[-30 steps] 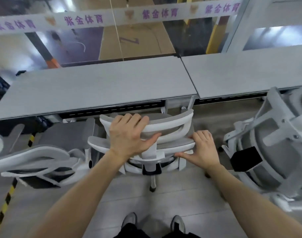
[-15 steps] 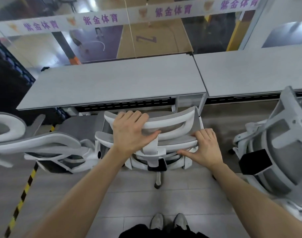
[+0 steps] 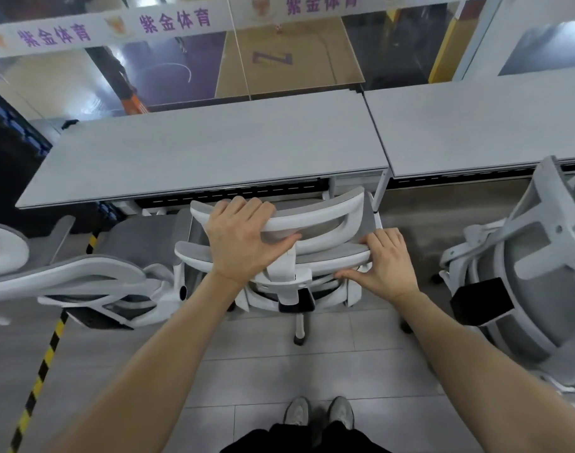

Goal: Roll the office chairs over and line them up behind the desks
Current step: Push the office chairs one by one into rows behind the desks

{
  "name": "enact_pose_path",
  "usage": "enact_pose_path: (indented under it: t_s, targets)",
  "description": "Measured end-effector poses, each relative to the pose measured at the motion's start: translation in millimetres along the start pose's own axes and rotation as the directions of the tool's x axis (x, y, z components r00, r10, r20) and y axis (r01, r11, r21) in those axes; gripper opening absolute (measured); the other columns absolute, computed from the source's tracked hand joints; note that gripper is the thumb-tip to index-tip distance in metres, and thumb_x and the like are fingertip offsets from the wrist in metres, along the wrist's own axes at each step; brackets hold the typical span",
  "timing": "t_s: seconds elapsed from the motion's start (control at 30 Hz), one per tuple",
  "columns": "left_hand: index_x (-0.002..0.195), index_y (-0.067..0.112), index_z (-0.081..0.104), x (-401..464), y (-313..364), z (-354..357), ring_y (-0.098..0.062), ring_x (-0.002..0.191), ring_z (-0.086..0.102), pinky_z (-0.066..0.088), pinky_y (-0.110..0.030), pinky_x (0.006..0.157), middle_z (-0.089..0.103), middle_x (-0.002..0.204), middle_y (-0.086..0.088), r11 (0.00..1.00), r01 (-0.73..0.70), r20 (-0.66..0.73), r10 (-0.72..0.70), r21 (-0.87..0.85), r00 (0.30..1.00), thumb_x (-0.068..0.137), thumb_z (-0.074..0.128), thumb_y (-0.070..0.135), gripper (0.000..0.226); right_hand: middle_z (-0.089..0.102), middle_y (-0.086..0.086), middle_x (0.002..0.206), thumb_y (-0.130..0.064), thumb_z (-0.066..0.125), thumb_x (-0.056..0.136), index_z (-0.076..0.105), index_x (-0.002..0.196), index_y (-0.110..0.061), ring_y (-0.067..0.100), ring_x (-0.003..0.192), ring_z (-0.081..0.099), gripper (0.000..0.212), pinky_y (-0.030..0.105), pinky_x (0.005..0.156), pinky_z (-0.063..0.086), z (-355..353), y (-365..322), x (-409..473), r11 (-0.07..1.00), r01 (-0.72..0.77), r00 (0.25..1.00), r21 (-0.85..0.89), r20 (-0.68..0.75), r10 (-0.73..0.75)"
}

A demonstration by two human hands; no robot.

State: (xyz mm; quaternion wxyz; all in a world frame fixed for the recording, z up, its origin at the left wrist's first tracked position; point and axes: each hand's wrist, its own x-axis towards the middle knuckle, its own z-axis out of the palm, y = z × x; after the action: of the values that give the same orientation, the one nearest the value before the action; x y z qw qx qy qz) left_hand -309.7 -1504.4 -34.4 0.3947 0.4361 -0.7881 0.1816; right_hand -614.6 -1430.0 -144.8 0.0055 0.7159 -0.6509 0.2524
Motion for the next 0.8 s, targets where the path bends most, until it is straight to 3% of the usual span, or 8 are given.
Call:
enact_pose_path:
  t_s: [0.57, 0.63, 0.7, 0.8]
  targets:
    - [0.085, 0.018, 0.072, -0.6, 11.4, -6.4, -0.025, 0.073, 0.058, 0.045, -0.044, 0.069, 0.065, 0.079, 0.005, 1.0, 0.025, 0.058, -0.025, 0.005, 0.998, 0.083, 0.08, 0.076, 0.058, 0.05, -0.009, 0.1, -0.102, 0.061, 0.071, 0.055, 0.102, -0.023, 0.018, 0.101, 0.047, 0.084, 0.04, 0.103, 0.044, -11.5, -1.4, 1.2, 0.999, -0.033, 0.996, -0.002, 0.081, 0.033]
    - [0.102, 0.02, 0.076, 0.9, 10.8, -16.8, -0.025, 0.084, 0.063, 0.049, -0.044, 0.08, 0.069, 0.09, 0.005, 0.999, 0.037, 0.148, -0.034, -0.018, 0.988, 0.087, 0.075, 0.076, 0.059, 0.051, -0.01, 0.104, -0.099, 0.056, 0.078, 0.057, 0.108, -0.024, 0.018, 0.106, 0.048, 0.081, 0.04, 0.106, 0.044, -16.2, -5.4, 1.1, 0.998, -0.049, 0.995, 0.034, 0.09, 0.046]
    - [0.132, 0.022, 0.071, 2.9, 6.3, -32.2, -0.023, 0.104, 0.067, 0.05, -0.045, 0.099, 0.073, 0.111, 0.005, 0.99, 0.073, 0.281, -0.036, -0.122, 0.959, 0.097, 0.066, 0.071, 0.061, 0.055, -0.007, 0.111, -0.088, 0.051, 0.09, 0.06, 0.118, -0.02, 0.02, 0.113, 0.05, 0.074, 0.043, 0.108, 0.046, -26.6, -16.3, -0.1, 0.989, -0.081, 0.996, 0.125, 0.035, 0.077]
    - [0.15, 0.019, 0.058, 3.0, -13.8, -60.7, -0.021, 0.125, 0.062, 0.047, -0.041, 0.111, 0.067, 0.136, 0.001, 0.935, 0.176, 0.346, -0.063, -0.307, 0.936, 0.108, 0.058, 0.051, 0.052, 0.062, 0.004, 0.114, -0.052, 0.058, 0.103, 0.064, 0.117, -0.007, 0.024, 0.108, 0.058, 0.048, 0.048, 0.097, 0.052, -42.6, -57.3, 6.8, 0.98, -0.035, 0.964, 0.197, -0.254, 0.085]
